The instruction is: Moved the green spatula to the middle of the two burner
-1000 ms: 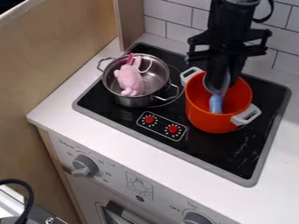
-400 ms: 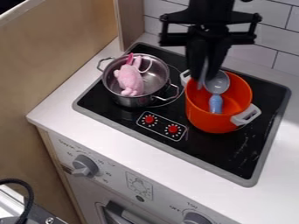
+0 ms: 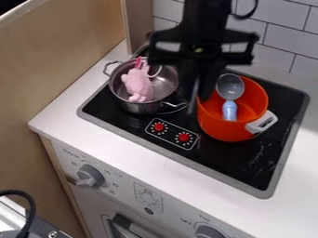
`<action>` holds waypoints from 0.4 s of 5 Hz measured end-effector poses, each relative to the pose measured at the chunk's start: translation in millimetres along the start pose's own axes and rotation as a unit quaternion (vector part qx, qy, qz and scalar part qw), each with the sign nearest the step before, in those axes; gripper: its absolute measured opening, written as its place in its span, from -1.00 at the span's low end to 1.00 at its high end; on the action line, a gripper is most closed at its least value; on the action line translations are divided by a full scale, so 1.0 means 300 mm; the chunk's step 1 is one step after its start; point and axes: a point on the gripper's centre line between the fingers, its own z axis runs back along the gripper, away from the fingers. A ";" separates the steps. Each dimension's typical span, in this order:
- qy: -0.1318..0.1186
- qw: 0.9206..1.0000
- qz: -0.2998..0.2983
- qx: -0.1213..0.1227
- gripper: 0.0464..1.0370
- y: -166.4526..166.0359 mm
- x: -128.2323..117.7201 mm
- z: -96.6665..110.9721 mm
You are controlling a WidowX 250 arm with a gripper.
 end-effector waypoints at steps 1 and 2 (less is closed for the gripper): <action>-0.008 1.000 0.004 -0.005 -0.86 0.019 -0.012 -0.045; -0.012 1.000 0.006 -0.012 -0.86 0.027 -0.028 -0.079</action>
